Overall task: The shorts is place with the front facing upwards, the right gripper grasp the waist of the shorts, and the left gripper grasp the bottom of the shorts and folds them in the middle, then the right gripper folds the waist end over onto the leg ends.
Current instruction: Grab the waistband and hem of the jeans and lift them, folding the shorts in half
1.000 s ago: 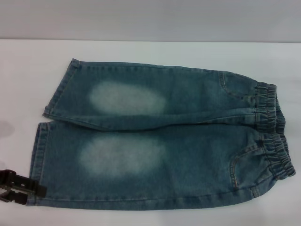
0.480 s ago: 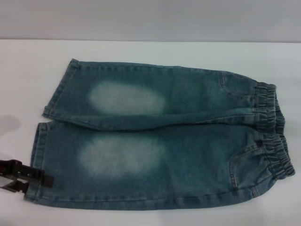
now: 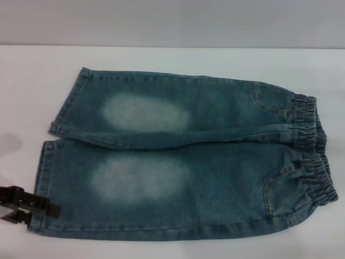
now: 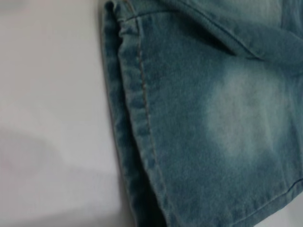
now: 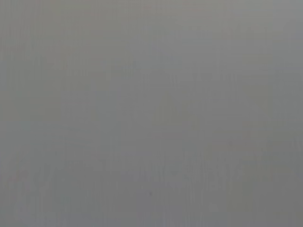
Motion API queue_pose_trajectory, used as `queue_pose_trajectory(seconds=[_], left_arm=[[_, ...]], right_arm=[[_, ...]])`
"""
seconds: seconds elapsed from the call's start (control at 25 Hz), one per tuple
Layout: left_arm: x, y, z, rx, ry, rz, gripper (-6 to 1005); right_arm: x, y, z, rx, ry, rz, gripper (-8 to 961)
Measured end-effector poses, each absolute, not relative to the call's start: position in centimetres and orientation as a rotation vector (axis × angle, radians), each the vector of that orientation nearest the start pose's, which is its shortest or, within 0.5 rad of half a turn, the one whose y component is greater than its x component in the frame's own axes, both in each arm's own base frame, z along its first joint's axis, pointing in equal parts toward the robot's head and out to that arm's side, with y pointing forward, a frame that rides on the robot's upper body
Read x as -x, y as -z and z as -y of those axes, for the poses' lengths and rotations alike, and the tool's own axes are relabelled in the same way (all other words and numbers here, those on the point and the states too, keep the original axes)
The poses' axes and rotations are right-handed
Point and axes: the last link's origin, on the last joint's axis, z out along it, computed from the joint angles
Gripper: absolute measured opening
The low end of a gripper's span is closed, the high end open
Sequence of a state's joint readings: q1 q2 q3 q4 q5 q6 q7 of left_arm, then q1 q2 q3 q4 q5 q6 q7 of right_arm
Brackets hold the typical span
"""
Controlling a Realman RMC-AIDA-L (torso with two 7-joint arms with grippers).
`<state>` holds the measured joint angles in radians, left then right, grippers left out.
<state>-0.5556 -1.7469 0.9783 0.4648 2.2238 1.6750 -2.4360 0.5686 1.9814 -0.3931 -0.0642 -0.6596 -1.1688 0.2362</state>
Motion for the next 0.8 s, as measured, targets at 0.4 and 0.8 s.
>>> queue_pose_trajectory(seconds=[0.4, 0.8], left_arm=[[34.29, -6.94, -29.38, 2.302, -0.079, 2.157, 734], [34.42, -6.47, -29.11, 2.314, -0.125, 2.151, 724]], right_arm=[[-35.79, -11.02, -37.72, 1.201, -0.691, -0.492, 613], [-35.76, -11.01, -37.78, 1.202, -0.691, -0.493, 613]])
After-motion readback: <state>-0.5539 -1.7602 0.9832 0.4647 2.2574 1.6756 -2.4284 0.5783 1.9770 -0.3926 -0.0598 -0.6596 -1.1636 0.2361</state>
